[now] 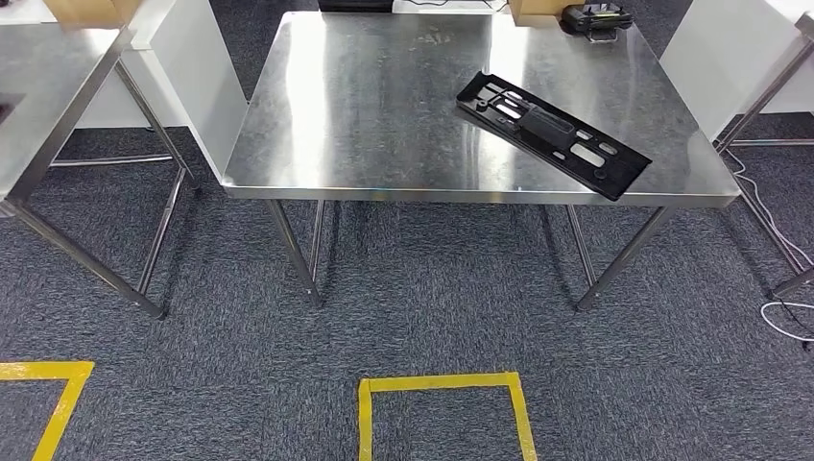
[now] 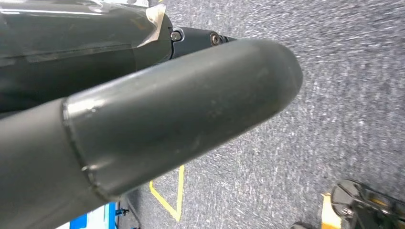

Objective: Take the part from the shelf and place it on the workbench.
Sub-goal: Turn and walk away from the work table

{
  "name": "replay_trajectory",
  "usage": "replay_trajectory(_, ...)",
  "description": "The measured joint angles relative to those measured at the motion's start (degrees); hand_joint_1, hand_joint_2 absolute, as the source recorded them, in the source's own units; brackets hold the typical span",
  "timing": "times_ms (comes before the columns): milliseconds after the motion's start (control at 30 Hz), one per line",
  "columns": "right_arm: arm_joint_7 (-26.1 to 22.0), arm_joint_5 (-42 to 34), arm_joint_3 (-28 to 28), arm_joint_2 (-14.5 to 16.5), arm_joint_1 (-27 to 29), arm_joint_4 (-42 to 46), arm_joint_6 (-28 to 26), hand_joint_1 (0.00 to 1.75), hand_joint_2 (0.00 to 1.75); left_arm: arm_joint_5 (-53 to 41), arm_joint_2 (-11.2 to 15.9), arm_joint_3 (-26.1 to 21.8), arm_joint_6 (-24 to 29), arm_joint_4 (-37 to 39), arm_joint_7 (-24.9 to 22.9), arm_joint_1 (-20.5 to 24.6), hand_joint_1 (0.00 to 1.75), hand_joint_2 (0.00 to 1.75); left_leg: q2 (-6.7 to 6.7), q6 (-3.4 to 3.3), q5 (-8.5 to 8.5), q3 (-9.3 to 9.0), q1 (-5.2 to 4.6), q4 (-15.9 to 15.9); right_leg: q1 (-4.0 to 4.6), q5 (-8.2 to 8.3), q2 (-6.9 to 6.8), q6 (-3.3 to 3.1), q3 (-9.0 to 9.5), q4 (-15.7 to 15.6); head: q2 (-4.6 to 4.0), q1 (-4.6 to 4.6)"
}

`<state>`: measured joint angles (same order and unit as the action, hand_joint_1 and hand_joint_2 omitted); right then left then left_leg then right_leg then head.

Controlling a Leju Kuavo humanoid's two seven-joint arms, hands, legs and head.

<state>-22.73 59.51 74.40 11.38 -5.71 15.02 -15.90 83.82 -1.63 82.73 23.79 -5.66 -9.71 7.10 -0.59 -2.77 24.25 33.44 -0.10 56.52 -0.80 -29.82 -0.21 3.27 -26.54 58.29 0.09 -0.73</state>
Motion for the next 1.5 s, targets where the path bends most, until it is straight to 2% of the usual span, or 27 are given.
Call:
replay_trajectory(67,-0.1,-0.1,0.0,0.0,-0.1,0.0,0.1,0.00,0.00,0.0,0.0,0.2,0.2,0.0,-0.1,0.0,0.00,0.00,-0.02,0.62,-0.68,0.48,-0.12,0.4,0.51,-0.74,0.15,-0.81,1.57,-3.4,0.00,-0.05)
replay_trajectory(133,-0.1,-0.1,0.0,0.1,0.0,0.0,0.2,0.00,0.00,0.0,0.0,0.5,0.3,0.0,-0.2,0.0,0.00,0.00,0.06,1.21,-0.98,0.80,0.00,0.6,0.32,-0.28,0.12,-1.68,0.77,-3.6,-0.01,-0.05)
replay_trajectory(167,-0.1,-0.2,0.0,0.2,-0.1,0.0,0.2,0.00,0.00,0.0,0.1,0.6,0.3,0.0,-0.2,0.0,0.00,0.00,0.16,1.50,-0.09,1.16,0.12,1.1,0.11,0.13,0.04,-2.35,0.39,-3.5,-0.01,-0.10)
replay_trajectory(233,-0.2,-0.2,0.0,0.3,-0.1,-0.1,0.4,0.00,0.00,0.0,0.2,0.7,0.4,0.0,-0.4,-0.1,0.00,0.00,0.34,2.12,4.84,2.70,0.42,5.5,-0.16,1.20,-0.15,-3.76,-0.64,-3.6,-0.01,-0.32)
replay_trajectory(300,-0.4,-0.2,0.0,0.4,-0.1,-0.1,0.8,0.00,0.00,0.0,0.1,0.7,0.5,0.0,-0.6,-0.1,0.00,0.00,0.40,2.61,10.08,4.58,0.61,12.9,0.16,2.35,-0.25,-4.46,-1.89,-3.5,-0.01,-0.49)
replay_trajectory(333,-0.5,-0.2,0.0,0.4,-0.1,-0.1,0.9,0.00,0.00,0.0,0.1,0.8,0.5,0.0,-0.7,-0.1,0.00,0.00,0.42,2.74,10.79,4.94,0.68,15.7,0.29,2.90,-0.29,-4.48,-2.60,-3.3,-0.01,-0.49)
replay_trajectory(400,-0.7,-0.1,0.0,0.4,-0.1,-0.1,1.1,0.00,0.00,0.0,0.1,0.9,0.7,0.0,-0.8,-0.1,0.00,0.00,0.43,2.64,8.65,3.02,0.74,15.8,0.42,3.83,-0.30,-4.29,-4.19,-2.8,-0.01,-0.50)
replay_trajectory(467,-0.9,0.1,0.0,0.4,-0.1,-0.1,1.2,0.00,0.00,0.0,0.2,1.0,0.9,0.0,-0.9,0.0,0.00,0.00,0.53,1.97,6.01,-2.44,0.67,8.6,0.47,4.59,-0.24,-3.97,-5.64,-2.1,0.00,-0.53)
replay_trajectory(533,-1.1,0.5,0.0,0.6,-0.1,-0.1,1.5,0.00,0.00,0.0,0.3,1.1,1.3,0.0,-1.0,0.1,0.00,0.00,0.66,1.26,6.11,-7.07,0.41,1.2,0.62,5.34,-0.26,-3.41,-6.40,-1.8,0.00,-0.50)
replay_trajectory(567,-1.2,0.6,0.0,0.7,-0.1,-0.2,1.6,0.00,0.00,0.1,0.3,1.2,1.5,0.0,-1.1,0.1,0.00,0.00,0.69,1.01,6.60,-7.89,0.22,-0.5,0.61,5.78,-0.32,-3.04,-6.62,-1.8,0.00,-0.49)
replay_trajectory(667,-1.4,0.9,-0.1,0.9,0.0,-0.2,2.0,0.00,0.00,0.2,0.2,1.3,2.2,0.0,-1.5,0.1,0.00,0.00,0.48,0.03,5.31,-7.15,0.15,-1.8,0.63,6.16,-0.35,-2.10,-7.35,-1.4,-0.01,-0.50)
replay_trajectory(733,-1.4,1.1,-0.2,0.9,0.1,-0.2,2.1,0.00,0.00,0.3,0.2,1.4,2.7,0.1,-1.9,0.1,0.00,0.00,0.18,-0.72,3.79,-5.77,0.42,-2.4,0.60,2.51,-0.15,-2.33,-8.87,2.1,-0.01,-0.24)
replay_trajectory(800,-1.4,1.3,-0.3,0.9,0.2,-0.2,2.2,0.00,0.00,0.3,0.1,1.5,3.0,0.1,-2.3,0.0,0.00,0.00,0.03,-0.90,2.47,-4.07,0.35,-2.3,0.28,-2.65,-0.02,-2.53,-10.83,9.2,-0.01,0.02)
replay_trajectory(833,-1.4,1.3,-0.3,0.8,0.2,-0.2,2.2,0.00,0.00,0.3,0.1,1.6,3.1,0.1,-2.6,0.0,0.00,0.00,-0.04,-0.79,1.75,-3.14,0.36,-2.3,0.10,-3.89,-0.02,-2.16,-11.31,12.7,-0.01,0.06)
replay_trajectory(867,-1.4,1.3,-0.3,0.8,0.2,-0.2,2.2,0.00,0.00,0.3,0.0,1.6,3.2,0.1,-2.8,0.0,0.00,0.00,-0.11,-0.65,1.03,-2.26,0.39,-2.2,-0.09,-3.67,-0.02,-1.45,-11.10,14.7,-0.01,0.08)
replay_trajectory(933,-1.4,1.5,-0.4,0.7,0.2,-0.2,2.2,0.00,0.00,0.3,-0.2,1.7,3.4,0.1,-3.1,0.0,0.00,0.00,-0.22,-0.17,-0.25,-0.50,0.58,-1.7,-0.51,-0.77,-0.03,0.23,-7.88,13.1,-0.01,0.12)
replay_trajectory(1000,-1.4,1.7,-0.5,0.7,0.1,-0.3,2.3,0.00,0.00,0.3,-0.4,1.7,3.5,0.1,-3.1,0.0,0.00,0.00,-0.21,0.53,-1.16,1.09,0.65,-0.8,-0.78,0.21,0.02,0.81,-1.55,4.7,-0.01,0.17)
replay_trajectory(1067,-1.5,2.0,-0.7,0.8,0.0,-0.3,2.3,0.00,0.00,0.6,-0.4,1.7,3.6,0.1,-3.1,0.0,0.00,0.00,-0.20,1.23,-1.99,2.18,0.48,0.1,-0.49,-1.56,0.22,0.08,2.56,-2.5,0.00,0.19)
replay_trajectory(1100,-1.5,2.2,-0.8,0.9,0.0,-0.4,2.5,0.00,0.00,0.7,-0.5,1.7,3.7,0.1,-3.0,0.0,0.00,0.00,-0.20,1.49,-2.44,2.52,0.46,0.3,-0.25,-2.24,0.34,-0.41,3.08,-4.0,0.00,0.14)
replay_trajectory(1167,-1.5,2.5,-1.1,1.0,0.2,-0.4,2.8,0.00,0.00,1.0,-0.4,1.7,3.7,0.1,-2.8,-0.2,0.00,0.00,-0.12,1.92,-2.47,3.09,0.73,0.7,-0.57,-1.89,0.31,-1.50,2.16,-4.0,0.01,-0.05)
replay_trajectory(1200,-1.5,2.6,-1.3,1.0,0.2,-0.5,3.0,0.00,0.00,1.2,-0.4,1.7,3.6,0.1,-2.8,-0.3,0.00,0.00,-0.05,2.13,-0.99,3.60,0.94,1.7,-0.73,-1.42,0.18,-2.27,1.68,-3.9,0.00,-0.07)
replay_trajectory(1267,-1.5,2.8,-1.5,1.0,0.2,-0.5,3.1,0.00,0.00,1.3,-0.4,1.7,3.4,0.1,-2.6,-0.4,0.00,0.00,0.10,2.58,4.78,5.36,1.20,7.4,-0.67,-0.24,-0.07,-3.60,0.46,-3.9,-0.01,-0.18)
replay_trajectory(1333,-1.6,2.7,-1.6,1.0,0.2,-0.5,3.1,0.00,0.00,1.2,-0.5,1.7,3.1,0.1,-2.4,-0.5,0.00,0.00,0.16,2.88,9.44,7.06,1.24,15.4,-0.37,0.91,-0.21,-4.02,-0.86,-3.8,-0.01,-0.26)
replay_trajectory(1367,-1.5,2.6,-1.6,1.0,0.3,-0.5,3.1,0.00,0.00,1.0,-0.5,1.7,3.0,0.1,-2.3,-0.5,0.00,0.00,0.16,2.92,9.84,7.08,1.25,17.7,-0.26,1.44,-0.26,-3.98,-1.43,-3.7,-0.01,-0.25)
replay_trajectory(1400,-1.6,2.4,-1.6,0.9,0.3,-0.5,3.1,0.00,0.00,0.9,-0.4,1.8,2.8,0.1,-2.2,-0.5,0.00,0.00,0.16,2.86,9.01,6.14,1.25,18.0,-0.18,1.89,-0.28,-3.87,-1.98,-3.5,0.00,-0.26)
replay_trajectory(1433,-1.6,2.3,-1.6,0.9,0.3,-0.5,3.1,0.00,0.00,0.7,-0.4,1.9,2.7,0.1,-2.2,-0.5,0.00,0.00,0.16,2.69,7.51,3.99,1.25,15.9,-0.14,2.26,-0.26,-3.69,-2.46,-3.4,0.00,-0.27)
replay_trajectory(1500,-1.6,2.0,-1.6,0.9,0.3,-0.6,3.1,0.00,0.00,0.4,-0.2,2.1,2.5,0.1,-2.1,-0.4,0.00,0.00,0.39,2.06,5.34,-2.36,1.15,7.4,0.03,2.80,-0.18,-3.22,-3.38,-2.8,0.00,-0.29)
